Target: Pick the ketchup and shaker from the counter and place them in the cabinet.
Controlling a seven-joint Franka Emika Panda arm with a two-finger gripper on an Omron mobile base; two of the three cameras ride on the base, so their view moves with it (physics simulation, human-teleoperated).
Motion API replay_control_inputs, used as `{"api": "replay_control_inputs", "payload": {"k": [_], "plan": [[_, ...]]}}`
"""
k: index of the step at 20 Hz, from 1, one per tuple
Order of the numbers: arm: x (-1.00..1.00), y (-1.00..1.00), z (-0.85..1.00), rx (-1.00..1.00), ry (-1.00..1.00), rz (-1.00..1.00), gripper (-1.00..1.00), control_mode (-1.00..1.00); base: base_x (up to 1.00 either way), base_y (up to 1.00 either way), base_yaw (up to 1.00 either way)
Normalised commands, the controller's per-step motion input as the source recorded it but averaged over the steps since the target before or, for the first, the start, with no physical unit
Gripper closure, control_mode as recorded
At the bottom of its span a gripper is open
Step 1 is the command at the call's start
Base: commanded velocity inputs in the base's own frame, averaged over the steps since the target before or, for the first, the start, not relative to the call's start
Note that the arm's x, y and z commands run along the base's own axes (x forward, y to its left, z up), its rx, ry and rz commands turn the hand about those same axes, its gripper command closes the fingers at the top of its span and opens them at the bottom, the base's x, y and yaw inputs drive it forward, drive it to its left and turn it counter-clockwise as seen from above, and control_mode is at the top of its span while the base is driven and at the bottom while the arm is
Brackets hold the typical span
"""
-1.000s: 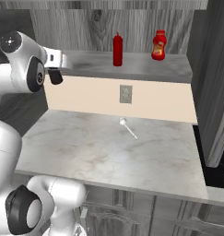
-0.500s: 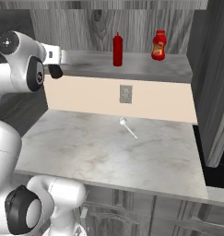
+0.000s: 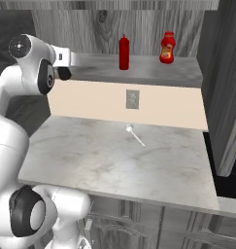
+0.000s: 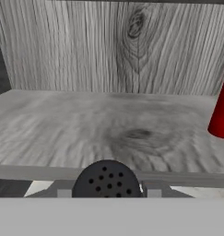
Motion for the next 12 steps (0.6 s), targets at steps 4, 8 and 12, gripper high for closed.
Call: {"api": "replay_control_inputs", "payload": {"k": [4, 8, 12], "plan": [[0.14, 0.00, 0.06, 0.01, 0.00, 0.00, 1.00, -1.00, 0.00, 0.00, 0.00], [0.14, 0.00, 0.00, 0.00, 0.00, 0.00, 1.00, -1.00, 0.00, 0.00, 0.00], [0.19, 0.00, 0.00, 0.01, 0.00, 0.00, 1.00, -1.00, 0.00, 0.00, 0.00]]}}
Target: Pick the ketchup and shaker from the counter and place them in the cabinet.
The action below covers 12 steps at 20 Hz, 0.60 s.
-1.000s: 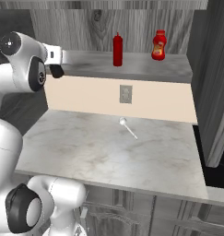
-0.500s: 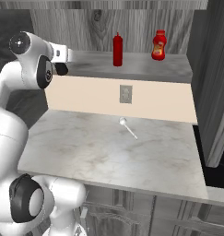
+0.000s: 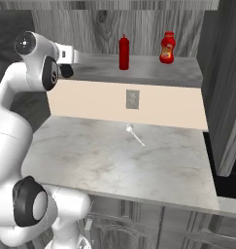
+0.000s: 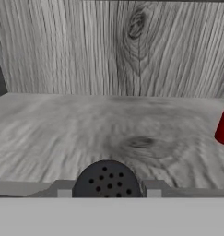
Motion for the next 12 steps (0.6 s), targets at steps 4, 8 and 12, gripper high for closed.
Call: {"api": "replay_control_inputs", "payload": {"k": [4, 8, 12], "plan": [[0.24, 0.00, -0.06, 0.02, 0.00, 0.00, 1.00, -1.00, 0.00, 0.00, 0.00], [0.25, 0.00, -0.15, 0.03, 0.00, 0.00, 1.00, -1.00, 0.00, 0.00, 0.00], [0.24, 0.00, -0.18, 0.01, 0.00, 0.00, 1.00, -1.00, 0.00, 0.00, 0.00]]}}
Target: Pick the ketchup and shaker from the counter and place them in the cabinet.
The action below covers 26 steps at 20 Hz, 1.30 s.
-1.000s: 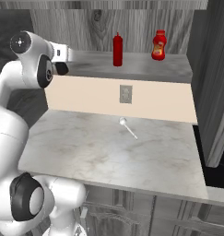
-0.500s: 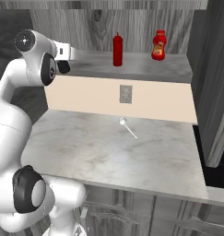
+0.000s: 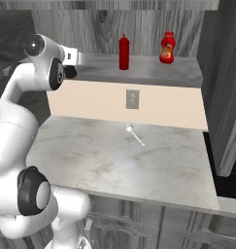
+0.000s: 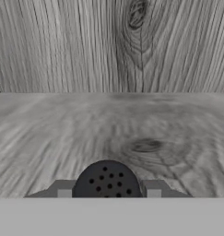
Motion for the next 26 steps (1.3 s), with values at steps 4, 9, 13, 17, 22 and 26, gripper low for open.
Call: {"api": "replay_control_inputs", "payload": {"k": [4, 9, 13, 17, 22, 26], "plan": [[0.28, 0.00, -0.17, 0.00, 0.01, 0.00, 1.00, -1.00, 0.00, 0.00, 0.00], [0.16, 0.00, -0.03, 0.00, 0.00, 0.00, 1.00, -1.00, 0.00, 0.00, 0.00], [0.14, 0.00, 0.00, 0.00, 0.00, 0.00, 1.00, -1.00, 0.00, 0.00, 0.00], [0.25, 0.00, -0.06, 0.00, 0.00, 0.00, 1.00, -1.00, 0.00, 0.00, 0.00], [0.36, 0.00, -0.17, 0.00, 0.00, 0.00, 1.00, -1.00, 0.00, 0.00, 0.00], [0.35, 0.00, -0.20, 0.00, 0.00, 0.00, 1.00, -1.00, 0.00, 0.00, 0.00]]}}
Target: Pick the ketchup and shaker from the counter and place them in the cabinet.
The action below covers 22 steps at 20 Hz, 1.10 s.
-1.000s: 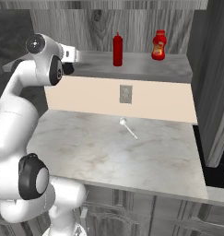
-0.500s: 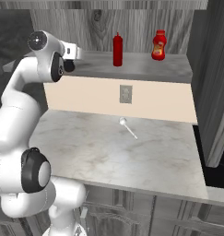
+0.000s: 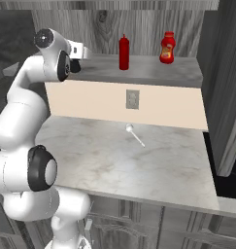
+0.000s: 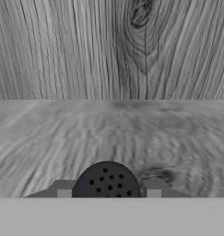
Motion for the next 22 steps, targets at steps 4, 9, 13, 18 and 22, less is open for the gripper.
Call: {"api": "replay_control_inputs", "payload": {"k": [4, 9, 13, 18, 22], "plan": [[0.32, 0.00, -0.21, 0.00, 0.00, 0.00, 1.00, -1.00, 0.00, 0.00, 0.00], [0.34, 0.00, -0.22, 0.00, 0.00, 0.00, 1.00, -1.00, 0.00, 0.00, 0.00], [0.35, 0.00, -0.23, 0.00, 0.00, 0.00, 1.00, -1.00, 0.00, 0.00, 0.00], [0.33, 0.00, -0.23, 0.00, 0.00, 0.00, 1.00, -1.00, 0.00, 0.00, 0.00], [0.42, 0.00, -0.25, 0.00, 0.00, 0.00, 1.00, -1.00, 0.00, 0.00, 0.00]]}}
